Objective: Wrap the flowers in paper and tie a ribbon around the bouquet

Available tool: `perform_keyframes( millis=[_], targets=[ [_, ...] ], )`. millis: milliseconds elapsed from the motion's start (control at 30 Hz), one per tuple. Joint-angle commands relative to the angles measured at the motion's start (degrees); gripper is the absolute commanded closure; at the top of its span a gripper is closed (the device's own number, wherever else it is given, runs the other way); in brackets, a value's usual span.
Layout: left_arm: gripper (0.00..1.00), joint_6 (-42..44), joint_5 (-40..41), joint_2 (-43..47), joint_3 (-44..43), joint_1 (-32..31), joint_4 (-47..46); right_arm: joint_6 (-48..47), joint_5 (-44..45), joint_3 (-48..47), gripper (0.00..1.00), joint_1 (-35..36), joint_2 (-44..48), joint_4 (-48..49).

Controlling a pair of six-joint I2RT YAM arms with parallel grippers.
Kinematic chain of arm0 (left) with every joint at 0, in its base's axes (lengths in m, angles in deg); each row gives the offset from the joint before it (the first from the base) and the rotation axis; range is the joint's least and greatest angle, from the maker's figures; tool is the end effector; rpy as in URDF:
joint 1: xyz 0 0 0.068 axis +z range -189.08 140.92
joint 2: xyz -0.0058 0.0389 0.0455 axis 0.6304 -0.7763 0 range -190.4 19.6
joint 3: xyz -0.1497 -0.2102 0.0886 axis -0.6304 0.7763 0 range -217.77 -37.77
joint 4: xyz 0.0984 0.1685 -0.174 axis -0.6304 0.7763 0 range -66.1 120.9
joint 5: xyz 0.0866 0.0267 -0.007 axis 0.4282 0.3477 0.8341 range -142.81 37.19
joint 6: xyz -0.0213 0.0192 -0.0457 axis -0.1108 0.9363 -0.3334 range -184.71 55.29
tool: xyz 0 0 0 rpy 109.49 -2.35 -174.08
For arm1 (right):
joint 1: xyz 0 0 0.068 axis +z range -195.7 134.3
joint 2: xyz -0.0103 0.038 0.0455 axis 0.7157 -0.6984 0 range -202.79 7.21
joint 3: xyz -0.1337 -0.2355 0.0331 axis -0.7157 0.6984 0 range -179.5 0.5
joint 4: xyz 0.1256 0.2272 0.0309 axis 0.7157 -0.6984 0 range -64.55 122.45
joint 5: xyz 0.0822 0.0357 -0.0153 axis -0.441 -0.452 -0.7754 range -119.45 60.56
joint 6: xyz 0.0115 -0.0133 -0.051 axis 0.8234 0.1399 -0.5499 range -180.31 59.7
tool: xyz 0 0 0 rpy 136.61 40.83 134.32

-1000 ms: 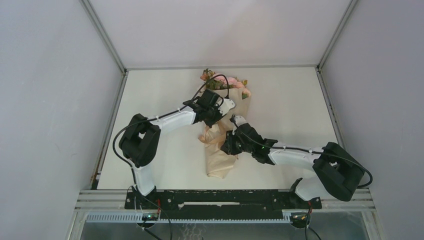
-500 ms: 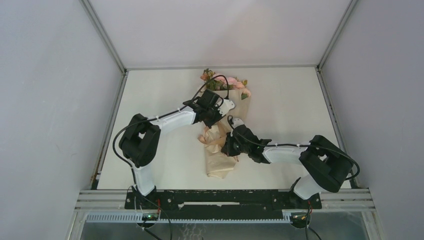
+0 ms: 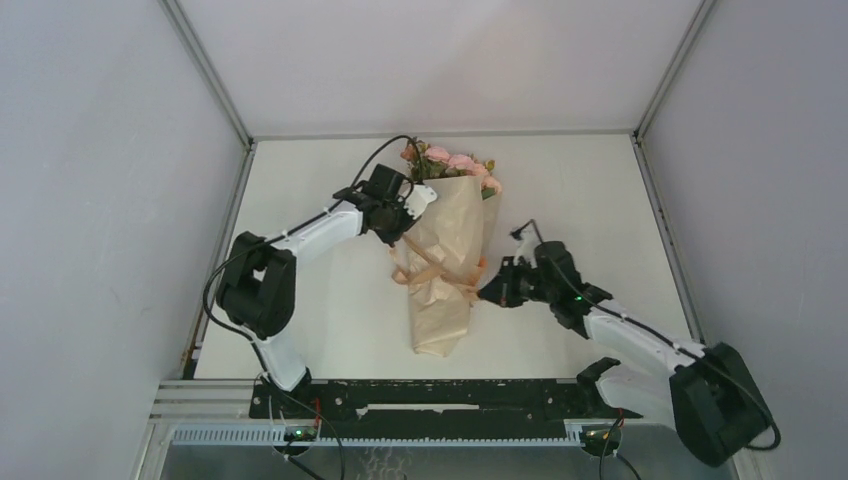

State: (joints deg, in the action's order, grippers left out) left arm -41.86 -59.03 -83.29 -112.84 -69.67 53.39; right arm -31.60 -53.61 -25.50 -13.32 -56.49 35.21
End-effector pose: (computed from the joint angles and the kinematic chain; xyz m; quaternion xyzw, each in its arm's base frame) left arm 0.3274 -0.1981 0.2175 0.4445 0.8490 -0.0709 0.2768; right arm 0.1787 0.1306 0.1868 -0.1246 0.8636 0.3896 0.2949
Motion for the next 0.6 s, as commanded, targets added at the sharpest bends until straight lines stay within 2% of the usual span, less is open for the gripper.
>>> perform_keyframes(
  millis=[0,133,233,333,467,567],
  targets=[
    [1.00,6.6,3.6,7.4,5.5,2.4,6.2,0.0,-8.9,5.4,1.00,-12.2,6.2,-4.1],
    [1.00,8.7,9.1,10.8,13.0,5.2,2.1,-0.2,-14.3,7.0,1.00,-23.6,6.8,-5.3],
    [1.00,9.2,10.3,12.4,16.0,8.0,0.1,-1.4,-17.1,8.1,1.00,-33.9,6.5,-5.7],
    [1.00,10.4,10.4,13.1,18.0,8.4,-0.1,-4.3,-17.2,7.4,1.00,-38.6,5.9,-9.1],
    [1.00,11.7,15.1,12.8,20.7,9.1,-3.0,-4.0,-19.9,8.0,1.00,-46.2,7.5,-10.1],
    [1.00,10.8,9.7,13.5,20.6,8.9,-1.1,-5.1,-16.5,7.5,1.00,-43.9,9.1,-11.7]
  ],
)
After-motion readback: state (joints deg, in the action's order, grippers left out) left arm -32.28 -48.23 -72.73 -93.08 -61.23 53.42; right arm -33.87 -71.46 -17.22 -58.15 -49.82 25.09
